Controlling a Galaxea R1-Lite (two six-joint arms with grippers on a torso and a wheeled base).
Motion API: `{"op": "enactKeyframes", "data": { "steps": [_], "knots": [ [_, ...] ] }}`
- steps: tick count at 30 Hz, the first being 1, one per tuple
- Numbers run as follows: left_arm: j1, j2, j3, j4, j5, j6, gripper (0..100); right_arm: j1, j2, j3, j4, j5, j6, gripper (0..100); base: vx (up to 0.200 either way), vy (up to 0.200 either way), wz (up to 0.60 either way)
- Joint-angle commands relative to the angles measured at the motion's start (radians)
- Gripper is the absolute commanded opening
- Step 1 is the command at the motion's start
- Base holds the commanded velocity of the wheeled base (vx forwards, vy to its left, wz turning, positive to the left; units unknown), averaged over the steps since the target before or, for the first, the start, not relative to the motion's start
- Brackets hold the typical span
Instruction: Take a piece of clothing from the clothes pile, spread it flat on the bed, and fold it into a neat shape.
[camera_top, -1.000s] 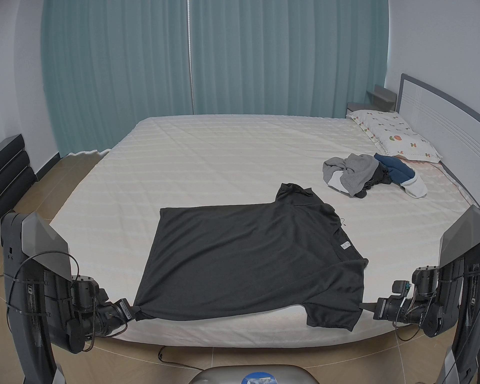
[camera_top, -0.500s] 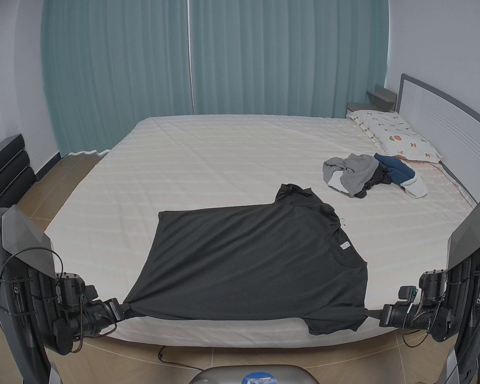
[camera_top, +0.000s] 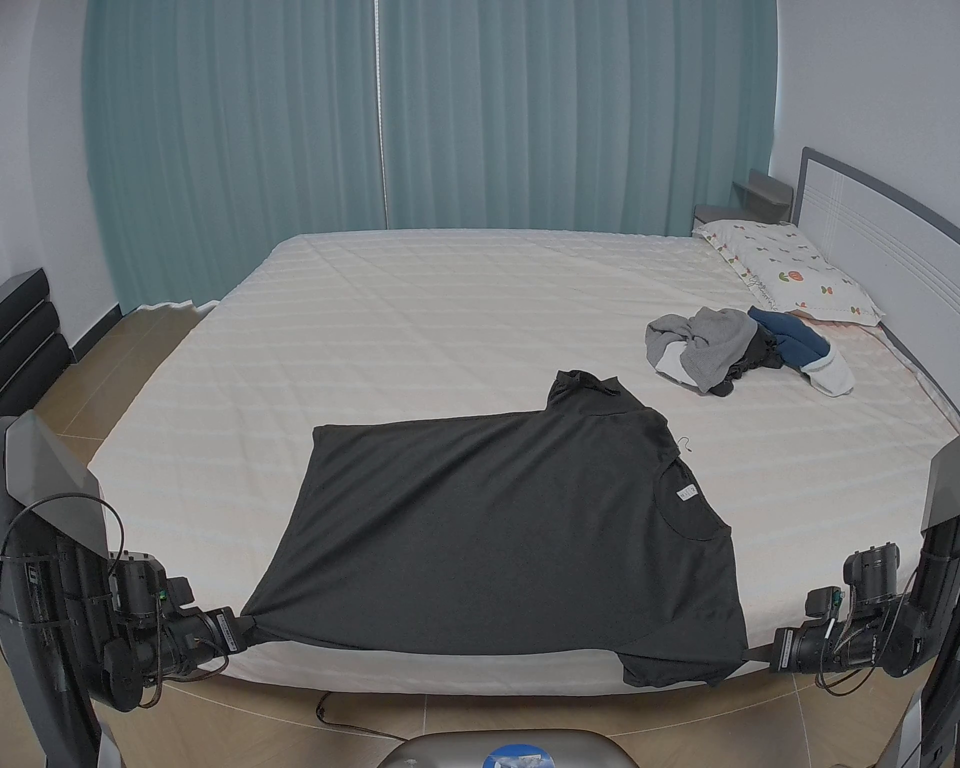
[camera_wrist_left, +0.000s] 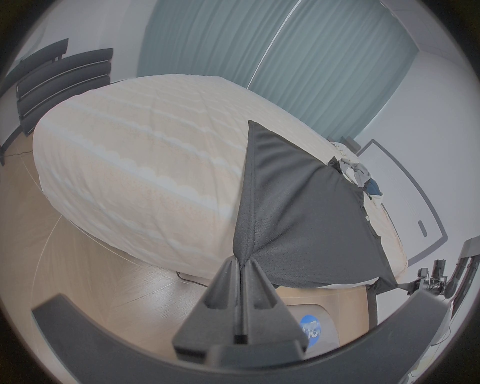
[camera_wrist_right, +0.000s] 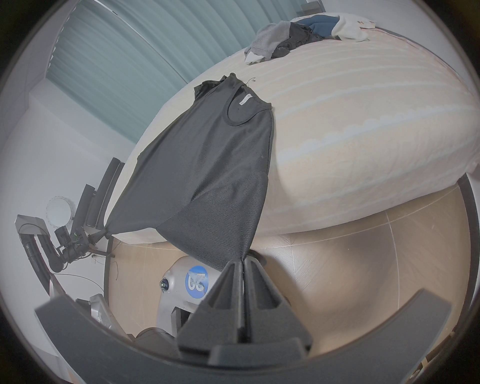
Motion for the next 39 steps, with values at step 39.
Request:
{"op": "enactKeyframes", "data": {
  "steps": [39],
  "knots": [
    [-0.108, -0.086, 0.016, 0.255, 0.000, 0.028, 0, -0.115, -0.354, 0.018, 0.432, -0.037, -0.198, 0, 0.000, 0.000, 0.00]
  ]
}}
